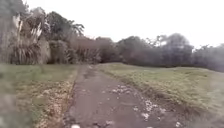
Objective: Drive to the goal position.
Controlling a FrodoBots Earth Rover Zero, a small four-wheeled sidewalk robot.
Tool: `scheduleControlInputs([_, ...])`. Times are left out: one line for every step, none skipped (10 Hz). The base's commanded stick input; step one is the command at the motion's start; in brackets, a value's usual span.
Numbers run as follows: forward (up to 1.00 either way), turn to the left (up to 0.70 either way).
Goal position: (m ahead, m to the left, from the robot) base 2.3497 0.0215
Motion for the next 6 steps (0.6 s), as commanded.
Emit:
scheduleControlInputs([0.70,-0.35])
scheduleControlInputs([0.70,-0.35])
scheduleControlInputs([0.70,-0.35])
scheduleControlInputs([0.70,-0.35])
scheduleControlInputs([0.70,-0.35])
scheduleControlInputs([0.70,-0.35])
